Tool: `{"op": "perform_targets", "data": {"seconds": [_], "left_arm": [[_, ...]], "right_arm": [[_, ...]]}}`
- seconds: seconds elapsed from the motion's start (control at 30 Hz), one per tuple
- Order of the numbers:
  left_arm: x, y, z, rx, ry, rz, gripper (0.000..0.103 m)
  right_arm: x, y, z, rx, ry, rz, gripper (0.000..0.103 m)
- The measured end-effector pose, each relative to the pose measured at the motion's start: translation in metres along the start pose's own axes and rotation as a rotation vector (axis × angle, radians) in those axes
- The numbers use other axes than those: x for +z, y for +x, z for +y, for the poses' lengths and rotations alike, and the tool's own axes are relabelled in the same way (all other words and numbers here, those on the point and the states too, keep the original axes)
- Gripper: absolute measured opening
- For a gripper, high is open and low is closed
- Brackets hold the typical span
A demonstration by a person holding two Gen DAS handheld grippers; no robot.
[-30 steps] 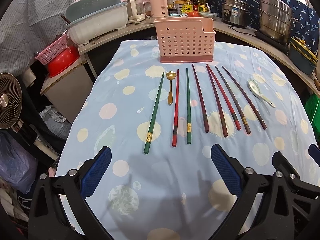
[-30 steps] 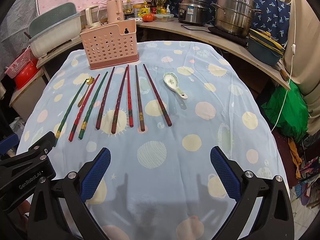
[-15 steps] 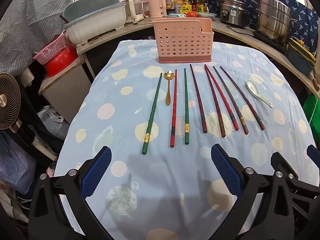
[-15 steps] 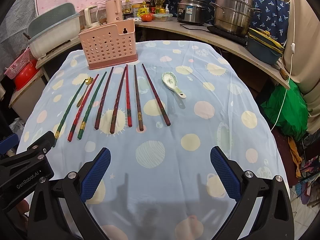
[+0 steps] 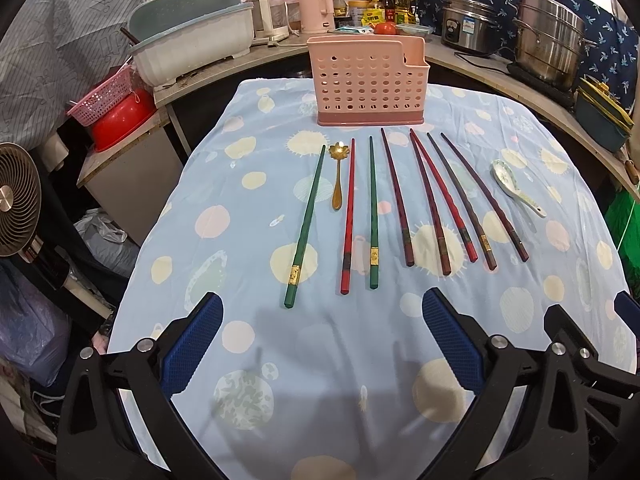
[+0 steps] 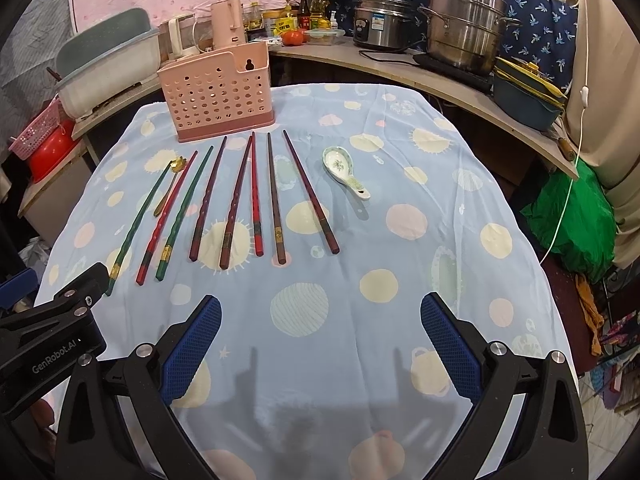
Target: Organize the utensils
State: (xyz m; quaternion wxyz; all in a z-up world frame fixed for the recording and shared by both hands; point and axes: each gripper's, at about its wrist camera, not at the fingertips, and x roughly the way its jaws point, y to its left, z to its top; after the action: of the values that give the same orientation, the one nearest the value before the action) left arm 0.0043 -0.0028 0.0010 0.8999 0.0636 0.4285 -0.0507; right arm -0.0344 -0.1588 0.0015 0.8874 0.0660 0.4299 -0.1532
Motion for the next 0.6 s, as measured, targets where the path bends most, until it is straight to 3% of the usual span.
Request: {"op": "perform_targets", "data": {"seconds": [0.6], "left_arm": [[0.0005, -0.0004, 0.0018, -0.001, -0.004, 0.007, 0.095]], "right_arm": [[-0.0003, 0.0021, 0.0019, 0.008, -0.005, 0.003, 0.096]]}}
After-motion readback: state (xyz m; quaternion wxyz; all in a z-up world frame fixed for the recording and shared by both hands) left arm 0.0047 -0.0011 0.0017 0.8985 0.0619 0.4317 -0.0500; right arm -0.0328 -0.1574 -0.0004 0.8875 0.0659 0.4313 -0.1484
